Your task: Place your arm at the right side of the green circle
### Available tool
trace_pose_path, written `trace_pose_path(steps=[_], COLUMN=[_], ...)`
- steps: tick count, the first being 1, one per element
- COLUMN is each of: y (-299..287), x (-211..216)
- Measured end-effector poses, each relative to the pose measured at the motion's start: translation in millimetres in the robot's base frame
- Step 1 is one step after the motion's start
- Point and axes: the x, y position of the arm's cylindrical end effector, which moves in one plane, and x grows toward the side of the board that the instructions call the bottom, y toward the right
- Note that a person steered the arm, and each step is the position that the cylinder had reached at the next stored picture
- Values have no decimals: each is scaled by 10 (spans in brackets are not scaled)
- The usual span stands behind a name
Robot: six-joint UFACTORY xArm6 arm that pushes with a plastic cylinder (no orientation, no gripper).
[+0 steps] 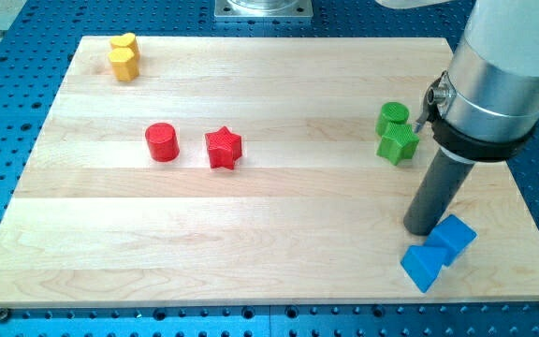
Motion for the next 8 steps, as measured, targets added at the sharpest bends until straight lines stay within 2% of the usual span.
trace_pose_path(steps=[2,3,6,8], y=[-1512,-1701,-1580,-1379], x=[-186,-191,-434,-434])
